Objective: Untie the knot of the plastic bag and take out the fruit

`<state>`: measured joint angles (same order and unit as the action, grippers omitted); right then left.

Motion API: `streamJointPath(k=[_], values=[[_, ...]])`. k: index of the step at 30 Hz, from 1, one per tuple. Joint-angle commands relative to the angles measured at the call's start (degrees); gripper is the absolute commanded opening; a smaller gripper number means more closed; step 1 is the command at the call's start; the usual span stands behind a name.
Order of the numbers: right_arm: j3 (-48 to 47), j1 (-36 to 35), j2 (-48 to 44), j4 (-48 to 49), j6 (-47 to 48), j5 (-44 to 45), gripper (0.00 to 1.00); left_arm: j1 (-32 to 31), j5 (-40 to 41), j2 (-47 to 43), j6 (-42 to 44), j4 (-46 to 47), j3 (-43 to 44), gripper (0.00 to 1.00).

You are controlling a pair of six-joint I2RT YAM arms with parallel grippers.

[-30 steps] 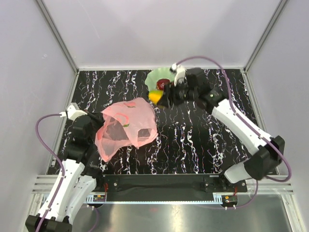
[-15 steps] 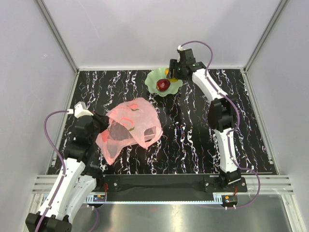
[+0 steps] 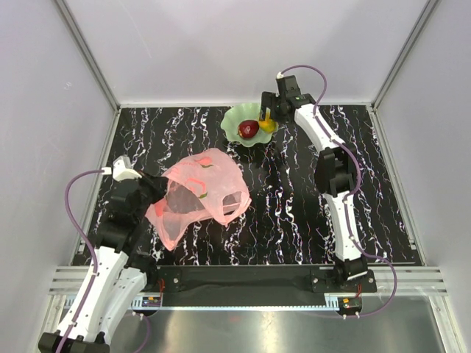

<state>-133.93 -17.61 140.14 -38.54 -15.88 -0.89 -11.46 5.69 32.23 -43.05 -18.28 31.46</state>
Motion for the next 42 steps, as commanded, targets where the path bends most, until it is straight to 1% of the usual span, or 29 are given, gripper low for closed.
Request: streamJointPath(k=[1, 7, 9, 10, 11, 13, 14, 15, 16, 18, 19, 20, 21, 22, 23, 25, 26, 29, 30, 33, 35, 39, 40, 42], values=[[-2.92, -0.15, -2.67, 0.14, 1.90, -0.77, 1.00, -0.40, -2.09, -0.50, 0.77, 0.70, 0.88, 0.09], [-2.48, -0.15, -8.02, -0.65, 3.13, -2.98, 1.00, -0.75, -2.44, -0.50, 1.12, 0.97, 0.35, 0.10], [1.37, -0.41, -13.29, 0.22, 2.34, -4.72, 1.00, -0.84, -2.70, -0.41, 1.47, 0.88, 0.27, 0.10], [3.74, -0.59, -15.92, 1.27, 2.26, -5.96, 1.00, -0.84, -2.88, -0.41, 1.56, 0.79, 0.18, 0.11], [10.55, -0.85, -22.47, 5.11, 2.34, -7.62, 1.00, -0.93, -2.88, -0.41, 1.56, 0.62, 0.26, 0.11], [18.40, -3.13, -29.80, 9.43, 2.78, -13.25, 1.00, -1.10, -3.58, -0.50, 1.30, 1.14, 0.18, 0.11], [25.49, -4.53, -36.36, 12.85, 3.74, -15.27, 0.97, -1.37, -3.76, -0.41, 0.95, 1.32, 0.00, 0.11], [28.78, -6.20, -39.30, 14.27, 4.27, -17.11, 0.95, -1.54, -3.85, -0.24, 0.77, 1.67, -0.09, 0.11], [33.86, -10.65, -44.11, 15.07, 5.06, -16.96, 0.90, -1.98, -3.67, -0.15, 0.68, 2.02, -0.09, 0.11], [37.06, -15.33, -47.40, 14.38, 7.88, -16.61, 0.79, -2.25, -3.24, 0.46, 0.60, 2.11, 0.18, 0.11], [38.29, -19.79, -48.54, 14.03, 7.88, -16.69, 0.72, -2.42, -2.71, 0.64, 0.60, 2.11, 0.35, 0.11], [40.48, -21.49, -50.29, 13.85, 7.18, -17.04, 0.50, -2.60, -2.62, 0.82, 0.51, 2.11, 0.88, 0.11], [41.63, -23.59, -51.01, 13.93, 6.74, -16.70, 0.33, -2.69, -2.62, 0.99, 0.68, 2.20, 1.23, 0.10], [43.82, -27.01, -52.41, 14.54, 6.22, -15.65, 0.18, -2.69, -2.53, 1.52, 0.77, 2.20, 1.49, 0.09], [44.97, -28.96, -53.03, 15.16, 5.17, -14.77, 0.00, -2.77, -2.36, 1.87, 0.77, 2.11, 2.37, 0.08], [47.52, -32.21, -54.26, 15.87, 4.89, -13.10, 0.00, -2.77, -2.35, 2.75, 0.95, 2.29, 2.90, 0.08], [48.05, -35.71, -54.35, 16.56, 4.37, -12.05, 0.00, -2.86, -2.35, 3.01, 0.86, 2.20, 3.25, 0.07], [48.76, -40.39, -53.13, 17.01, 4.37, -6.78, 0.00, -3.12, -2.97, 3.98, 0.60, 2.37, 4.74, 0.06], [49.11, -42.93, -52.60, 17.53, 4.10, -2.58, 0.00, -3.13, -3.32, 3.98, 0.25, 2.29, 5.36, 0.05], [49.81, -46.45, -49.79, 18.33, 3.49, 4.11, 0.00, -3.48, -3.93, 3.11, -0.28, 1.85, 6.33, 0.04], [50.34, -47.60, -48.03, 18.77, 2.70, 4.75, 0.00, -3.56, -4.11, 2.41, -0.28, 0.62, 7.56, 0.03], [51.13, -50.59, -46.97, 17.63, 2.17, 8.87, 0.00, -3.65, -3.85, 0.65, 0.24, -1.05, 9.84, 0.04], [52.09, -51.64, -47.41, 17.89, 1.99, 9.23, 0.07, -3.57, -3.94, 0.64, 0.16, -1.31, 10.63, 0.04], [53.15, -52.61, -47.94, 17.63, 1.56, 10.02, 0.17, -3.57, -4.29, 0.73, -0.45, -1.05, 10.90, 0.04]])
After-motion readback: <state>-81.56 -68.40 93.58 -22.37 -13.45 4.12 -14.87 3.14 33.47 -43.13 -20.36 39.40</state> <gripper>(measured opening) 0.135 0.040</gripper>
